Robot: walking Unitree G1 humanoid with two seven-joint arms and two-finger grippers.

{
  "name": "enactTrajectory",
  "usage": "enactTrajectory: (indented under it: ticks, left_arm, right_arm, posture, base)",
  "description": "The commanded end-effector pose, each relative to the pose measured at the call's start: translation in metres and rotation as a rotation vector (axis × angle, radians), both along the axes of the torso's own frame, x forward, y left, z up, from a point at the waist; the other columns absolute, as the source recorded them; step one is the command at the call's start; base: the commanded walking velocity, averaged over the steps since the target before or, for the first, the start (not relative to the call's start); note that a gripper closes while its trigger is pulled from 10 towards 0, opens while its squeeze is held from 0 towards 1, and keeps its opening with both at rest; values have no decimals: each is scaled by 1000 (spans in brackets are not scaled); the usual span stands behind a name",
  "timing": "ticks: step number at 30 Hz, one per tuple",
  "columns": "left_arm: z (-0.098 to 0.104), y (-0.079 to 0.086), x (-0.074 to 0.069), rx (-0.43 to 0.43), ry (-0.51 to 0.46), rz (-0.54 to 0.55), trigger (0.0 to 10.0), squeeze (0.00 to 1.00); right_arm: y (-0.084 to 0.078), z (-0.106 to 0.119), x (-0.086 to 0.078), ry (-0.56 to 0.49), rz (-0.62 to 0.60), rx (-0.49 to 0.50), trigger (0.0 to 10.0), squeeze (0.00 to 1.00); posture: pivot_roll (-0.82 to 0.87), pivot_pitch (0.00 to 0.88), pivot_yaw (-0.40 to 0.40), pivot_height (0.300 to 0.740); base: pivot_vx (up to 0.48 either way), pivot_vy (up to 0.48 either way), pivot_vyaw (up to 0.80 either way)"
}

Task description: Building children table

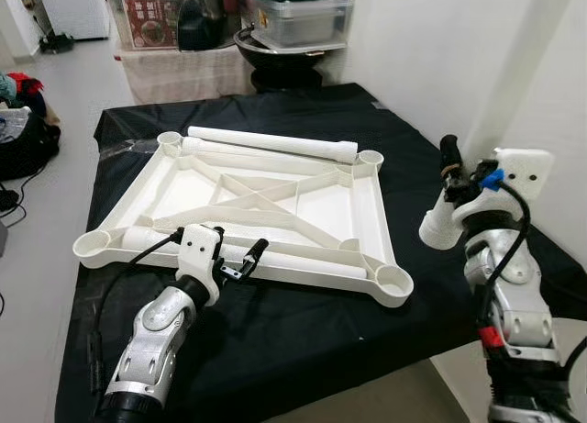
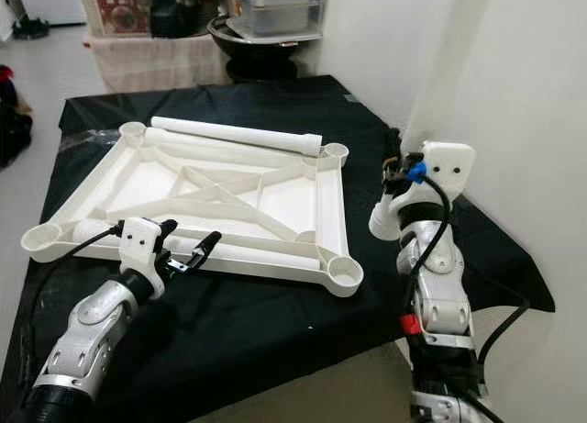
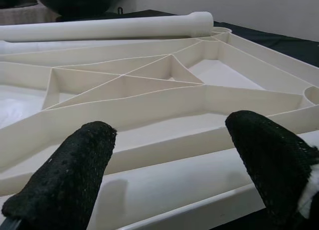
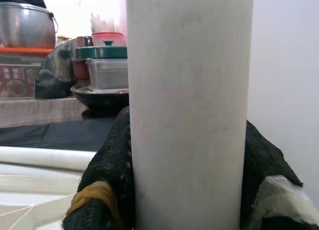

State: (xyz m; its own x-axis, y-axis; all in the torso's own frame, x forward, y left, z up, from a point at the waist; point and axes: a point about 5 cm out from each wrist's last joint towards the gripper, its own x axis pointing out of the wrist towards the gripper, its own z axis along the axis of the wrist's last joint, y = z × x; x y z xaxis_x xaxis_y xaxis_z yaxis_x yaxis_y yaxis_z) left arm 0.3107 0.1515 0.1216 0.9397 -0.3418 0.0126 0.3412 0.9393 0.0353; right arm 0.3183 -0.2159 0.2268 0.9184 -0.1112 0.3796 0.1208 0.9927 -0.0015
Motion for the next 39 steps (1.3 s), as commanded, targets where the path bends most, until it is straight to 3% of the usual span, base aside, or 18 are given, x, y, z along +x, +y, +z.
enactTrajectory:
  ticks: [1,4,13,23,39]
  left_arm:
    - [-2,7,-2,-1,-2,30,10000,0]
    - [4,9,0,-21,-28,50,10000,0]
    - [16,14,4,-39,-82,88,10000,0]
    - [19,18,5,-45,-99,120,10000,0]
    - [21,15,5,-41,-118,127,10000,0]
  right_arm:
    - [8,8,-1,-38,28,24,10000,0]
    - [22,18,0,-65,89,64,10000,0]
    - [40,25,4,-76,142,151,10000,0]
    - [56,20,9,-36,205,186,10000,0]
    - [59,10,11,4,221,214,10000,0]
  posture:
    - [71,0,-74,740]
    - [70,0,-73,740]
    - [77,0,-79,740]
    - [92,0,-90,740]
    - [88,0,-89,740]
  base:
    - [0,0,0]
    - [0,0,0]
    - [0,191,0]
    - [0,480,-680]
    - [0,480,-800]
